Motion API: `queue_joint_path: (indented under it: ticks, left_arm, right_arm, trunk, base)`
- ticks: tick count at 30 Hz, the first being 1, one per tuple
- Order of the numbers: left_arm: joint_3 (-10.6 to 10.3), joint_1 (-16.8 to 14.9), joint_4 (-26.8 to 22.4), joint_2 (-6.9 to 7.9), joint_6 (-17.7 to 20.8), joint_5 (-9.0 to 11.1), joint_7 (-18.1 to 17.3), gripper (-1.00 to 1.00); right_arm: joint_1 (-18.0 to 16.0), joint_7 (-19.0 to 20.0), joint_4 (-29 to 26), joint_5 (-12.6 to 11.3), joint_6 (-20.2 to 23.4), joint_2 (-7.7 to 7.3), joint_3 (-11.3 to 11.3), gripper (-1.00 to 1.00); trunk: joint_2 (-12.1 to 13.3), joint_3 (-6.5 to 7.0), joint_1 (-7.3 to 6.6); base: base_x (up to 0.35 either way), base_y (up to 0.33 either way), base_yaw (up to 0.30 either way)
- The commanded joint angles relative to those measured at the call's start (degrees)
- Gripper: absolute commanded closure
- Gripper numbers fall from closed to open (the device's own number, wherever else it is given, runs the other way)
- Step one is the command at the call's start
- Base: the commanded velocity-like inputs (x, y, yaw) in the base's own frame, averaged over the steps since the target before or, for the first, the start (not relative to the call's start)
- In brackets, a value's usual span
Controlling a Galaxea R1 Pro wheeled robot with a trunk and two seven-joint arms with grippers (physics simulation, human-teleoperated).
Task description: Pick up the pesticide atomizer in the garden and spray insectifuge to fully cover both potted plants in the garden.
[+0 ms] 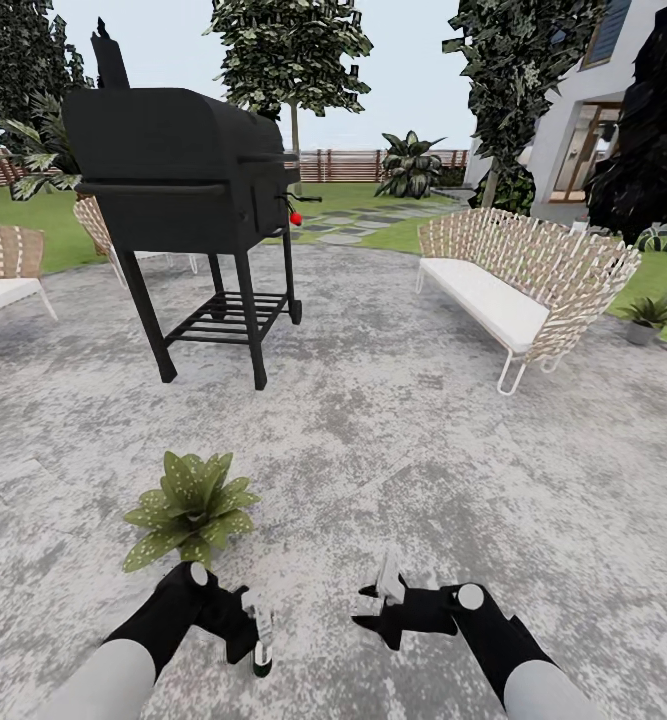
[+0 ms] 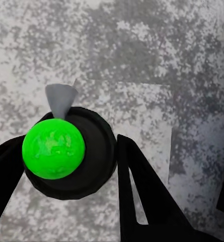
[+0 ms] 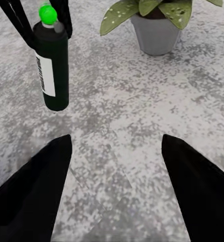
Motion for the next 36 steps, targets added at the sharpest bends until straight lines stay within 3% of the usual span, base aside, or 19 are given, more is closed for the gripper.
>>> queue_joint_path:
  ticks: [1, 3, 7, 10, 13, 16, 20, 36]
  left_arm:
    - [-0.22, -0.02, -0.13, -0.39, 0.31, -0.36, -0.37, 1.0]
    - [-1.49, -0.02, -0.67, -0.73, 0.34, -0.32, -0.38, 1.0]
    - [-2.08, -0.02, -1.13, -1.69, 0.27, -0.33, -0.39, 1.0]
    - [-2.37, -0.02, -1.23, -3.03, 0.29, -0.39, -0.35, 1.0]
    - [-4.35, -0.02, -1.32, -3.83, 0.41, -0.38, -0.3, 1.0]
    - [-5.52, -0.09, -1.35, -4.03, 0.51, -0.38, -0.22, 1.0]
    - [-5.73, -0.65, -1.36, -4.13, 0.52, -0.32, -0.27, 1.0]
    - [-5.76, -0.82, -1.36, -7.5, 0.6, -0.38, -0.13, 1.0]
  right_arm:
    - [-0.03, 0.41, -0.09, 0.56, -0.18, 0.08, -0.48, 1.0]
    - [-0.04, 0.53, -0.16, 0.6, -0.12, 0.08, -0.48, 1.0]
    - [-0.21, 0.71, -1.05, 0.55, -0.1, 0.2, -0.22, 1.0]
    - [-0.36, 0.69, -1.26, 0.6, -0.01, 1.34, 0.56, 1.0]
    - [-0.38, 0.97, -1.34, 0.61, 1.59, 1.88, 1.4, 1.0]
    - [-0.46, 4.38, -2.32, 0.58, 3.66, 2.07, 1.55, 1.0]
    - [-0.47, 5.79, -4.33, 0.53, 4.83, 2.15, 1.55, 1.0]
    - [-0.48, 5.93, -4.61, 0.44, 5.0, 2.41, 1.54, 1.0]
  trunk:
    - [-0.02, -0.05, -0.01]
    - [-0.02, -0.05, -0.01]
    - [-0.02, -0.05, -0.01]
    - [-0.02, -0.05, -0.01]
    - [-0.02, -0.05, -0.01]
    - [-0.02, -0.05, -0.01]
    - [-0.02, -0.05, -0.01]
    - [-0.02, -0.05, -0.01]
  base:
    - [0.0, 0.0, 0.0]
    - [0.0, 0.0, 0.0]
    - [0.0, 0.0, 0.0]
    - [0.0, 0.0, 0.0]
    - [0.0, 0.0, 0.0]
    - [0.0, 0.0, 0.0]
    - [0.0, 0.0, 0.0]
    - [0.0, 0.0, 0.0]
